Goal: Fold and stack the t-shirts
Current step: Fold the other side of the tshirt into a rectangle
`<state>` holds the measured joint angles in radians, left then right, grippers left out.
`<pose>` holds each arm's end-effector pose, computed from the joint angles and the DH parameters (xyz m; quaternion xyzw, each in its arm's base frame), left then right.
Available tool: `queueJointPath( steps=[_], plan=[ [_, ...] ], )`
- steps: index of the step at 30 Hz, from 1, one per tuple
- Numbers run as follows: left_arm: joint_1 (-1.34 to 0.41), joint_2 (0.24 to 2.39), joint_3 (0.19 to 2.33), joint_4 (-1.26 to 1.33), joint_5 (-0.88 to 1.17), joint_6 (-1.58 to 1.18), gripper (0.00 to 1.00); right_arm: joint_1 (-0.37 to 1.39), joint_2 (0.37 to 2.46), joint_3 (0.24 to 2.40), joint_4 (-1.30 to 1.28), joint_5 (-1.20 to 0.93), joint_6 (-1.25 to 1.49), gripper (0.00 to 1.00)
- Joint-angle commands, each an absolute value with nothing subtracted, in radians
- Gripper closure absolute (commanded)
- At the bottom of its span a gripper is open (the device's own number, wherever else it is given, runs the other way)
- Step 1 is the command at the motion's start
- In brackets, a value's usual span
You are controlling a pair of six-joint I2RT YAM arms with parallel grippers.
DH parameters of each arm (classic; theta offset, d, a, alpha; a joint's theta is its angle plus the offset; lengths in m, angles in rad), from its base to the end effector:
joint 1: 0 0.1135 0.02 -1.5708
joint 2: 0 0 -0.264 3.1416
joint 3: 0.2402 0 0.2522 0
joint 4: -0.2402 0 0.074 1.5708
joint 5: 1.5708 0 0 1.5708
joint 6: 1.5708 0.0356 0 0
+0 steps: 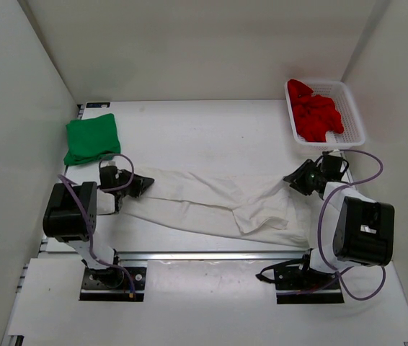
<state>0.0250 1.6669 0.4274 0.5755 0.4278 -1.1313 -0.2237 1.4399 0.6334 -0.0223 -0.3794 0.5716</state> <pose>0.2658 -0.0081 0.0986 -0.4022 0.7865 -0.3873 0.2640 0.2669 -0.0472 0.1610 0.2914 0.8703 0.2347 0.3203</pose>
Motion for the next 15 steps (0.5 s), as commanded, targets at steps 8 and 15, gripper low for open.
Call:
queueJointPath(
  steps=[8, 15],
  plan=[
    [-0.351, 1.379, 0.710, 0.247, 0.152, -0.835, 0.78, -0.273, 1.416, 0.672, -0.049, -0.414, 0.569, 0.66],
    [-0.381, 1.690, 0.669, 0.484, 0.426, -1.076, 0.81, -0.239, 1.437, 0.696, -0.083, -0.376, 0.558, 0.66]
  ],
)
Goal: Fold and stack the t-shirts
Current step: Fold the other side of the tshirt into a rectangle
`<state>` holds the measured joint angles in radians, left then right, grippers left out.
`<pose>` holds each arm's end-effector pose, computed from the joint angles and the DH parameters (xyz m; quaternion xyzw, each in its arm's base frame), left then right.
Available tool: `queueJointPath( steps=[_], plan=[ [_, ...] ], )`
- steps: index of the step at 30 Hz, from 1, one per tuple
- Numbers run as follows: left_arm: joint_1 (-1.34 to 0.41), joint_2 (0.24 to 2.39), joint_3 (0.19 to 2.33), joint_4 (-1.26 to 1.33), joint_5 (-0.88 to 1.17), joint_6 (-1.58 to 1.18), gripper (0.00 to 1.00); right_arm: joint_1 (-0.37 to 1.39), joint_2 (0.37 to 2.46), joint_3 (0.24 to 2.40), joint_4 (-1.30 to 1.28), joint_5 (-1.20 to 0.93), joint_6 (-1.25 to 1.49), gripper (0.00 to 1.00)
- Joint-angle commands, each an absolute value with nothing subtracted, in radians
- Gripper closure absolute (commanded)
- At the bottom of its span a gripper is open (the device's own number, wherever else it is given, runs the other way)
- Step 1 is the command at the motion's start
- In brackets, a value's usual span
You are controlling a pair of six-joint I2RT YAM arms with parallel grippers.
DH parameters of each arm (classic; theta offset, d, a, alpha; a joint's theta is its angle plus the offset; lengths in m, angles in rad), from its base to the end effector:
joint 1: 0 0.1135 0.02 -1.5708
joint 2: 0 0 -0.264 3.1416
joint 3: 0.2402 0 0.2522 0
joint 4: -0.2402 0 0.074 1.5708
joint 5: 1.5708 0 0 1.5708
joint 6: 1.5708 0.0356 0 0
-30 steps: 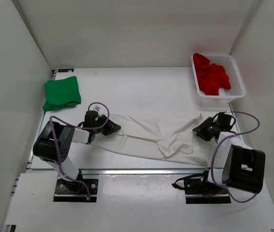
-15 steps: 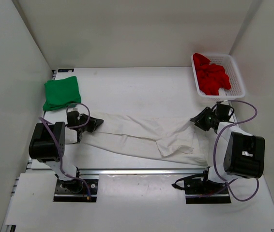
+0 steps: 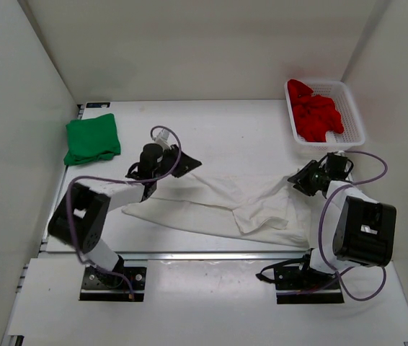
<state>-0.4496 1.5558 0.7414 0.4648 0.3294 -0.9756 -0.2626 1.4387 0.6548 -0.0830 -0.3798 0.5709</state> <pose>0.2913 -0.1533 0.2036 -0.1193 0.8049 -0.4714 0.3401 0.2645 -0.0574 0.1631 0.3137 0.8693 0.2271 0.3073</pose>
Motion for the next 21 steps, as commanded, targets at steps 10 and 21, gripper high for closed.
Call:
queueJointPath(
  steps=[10, 21],
  plan=[
    [-0.145, 1.801, 0.495, 0.569, 0.440, -1.089, 0.85, -0.152, 1.469, 0.617, 0.072, -0.298, 0.577, 0.65],
    [-0.057, 1.643, 0.667, 0.410, 0.462, -1.055, 0.84, -0.106, 1.481, 0.640, 0.184, -0.387, 0.604, 0.66]
  ],
)
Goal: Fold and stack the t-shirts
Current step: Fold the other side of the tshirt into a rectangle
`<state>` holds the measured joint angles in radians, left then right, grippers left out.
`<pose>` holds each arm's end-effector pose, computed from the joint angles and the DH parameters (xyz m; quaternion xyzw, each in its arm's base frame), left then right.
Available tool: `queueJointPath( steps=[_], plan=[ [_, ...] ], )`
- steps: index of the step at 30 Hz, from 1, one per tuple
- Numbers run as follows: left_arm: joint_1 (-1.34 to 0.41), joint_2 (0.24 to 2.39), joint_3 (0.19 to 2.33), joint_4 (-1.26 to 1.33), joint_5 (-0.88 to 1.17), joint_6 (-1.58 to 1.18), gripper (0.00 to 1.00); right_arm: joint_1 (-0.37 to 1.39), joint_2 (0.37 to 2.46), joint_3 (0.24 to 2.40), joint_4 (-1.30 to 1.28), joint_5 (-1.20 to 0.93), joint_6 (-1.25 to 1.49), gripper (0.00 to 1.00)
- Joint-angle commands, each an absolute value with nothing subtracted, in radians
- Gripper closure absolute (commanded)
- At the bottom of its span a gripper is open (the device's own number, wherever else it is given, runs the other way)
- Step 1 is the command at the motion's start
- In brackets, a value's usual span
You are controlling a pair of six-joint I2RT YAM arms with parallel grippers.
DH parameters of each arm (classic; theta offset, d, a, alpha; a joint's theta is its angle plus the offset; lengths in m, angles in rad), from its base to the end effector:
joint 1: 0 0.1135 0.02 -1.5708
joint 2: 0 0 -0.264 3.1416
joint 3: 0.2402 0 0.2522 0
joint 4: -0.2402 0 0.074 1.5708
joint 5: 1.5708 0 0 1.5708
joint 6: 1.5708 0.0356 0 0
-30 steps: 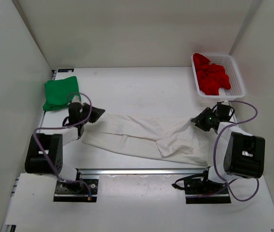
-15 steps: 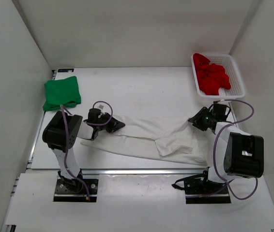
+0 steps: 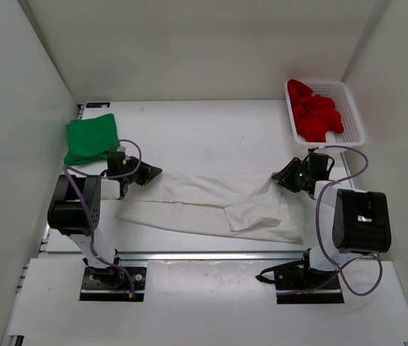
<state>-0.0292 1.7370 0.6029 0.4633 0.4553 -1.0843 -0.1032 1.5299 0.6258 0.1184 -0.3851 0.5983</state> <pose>0.3041 -0.0245 0.1114 -0.3568 0.8074 -0.3965 0.2524 0.2833 -0.0159 0.1462 0.2429 0.8768 0.2634 0.3207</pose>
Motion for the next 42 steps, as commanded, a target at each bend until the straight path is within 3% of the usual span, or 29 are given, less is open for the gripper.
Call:
queueJointPath(
  steps=[1, 8, 13, 27, 35, 40, 42],
  plan=[
    [-0.093, 1.602, 0.684, 0.384, 0.442, -1.031, 0.83, -0.110, 1.430, 0.600, 0.210, -0.390, 0.613, 0.66],
    [-0.399, 1.428, 0.697, 0.228, 0.209, -0.804, 0.76, -0.075, 1.249, 0.430, 0.160, -0.284, 0.604, 0.66],
    [-0.486, 1.526, 0.647, 0.340, 0.305, -0.865, 0.77, -0.061, 1.229, 0.355, 0.159, -0.271, 0.581, 0.69],
    [-0.532, 1.712, 0.742, 0.442, 0.339, -0.922, 0.77, -0.066, 1.132, 0.348, 0.121, -0.156, 0.574, 0.70],
    [-0.528, 1.758, 0.715, 0.477, 0.347, -0.945, 0.78, -0.051, 1.245, 0.353, 0.156, -0.227, 0.571, 0.69],
    [-0.525, 1.750, 0.706, 0.476, 0.341, -0.937, 0.78, -0.054, 1.269, 0.360, 0.216, -0.298, 0.586, 0.77],
    [-0.520, 1.753, 0.704, 0.469, 0.337, -0.931, 0.78, -0.061, 1.263, 0.354, 0.229, -0.298, 0.589, 0.86]
  ],
)
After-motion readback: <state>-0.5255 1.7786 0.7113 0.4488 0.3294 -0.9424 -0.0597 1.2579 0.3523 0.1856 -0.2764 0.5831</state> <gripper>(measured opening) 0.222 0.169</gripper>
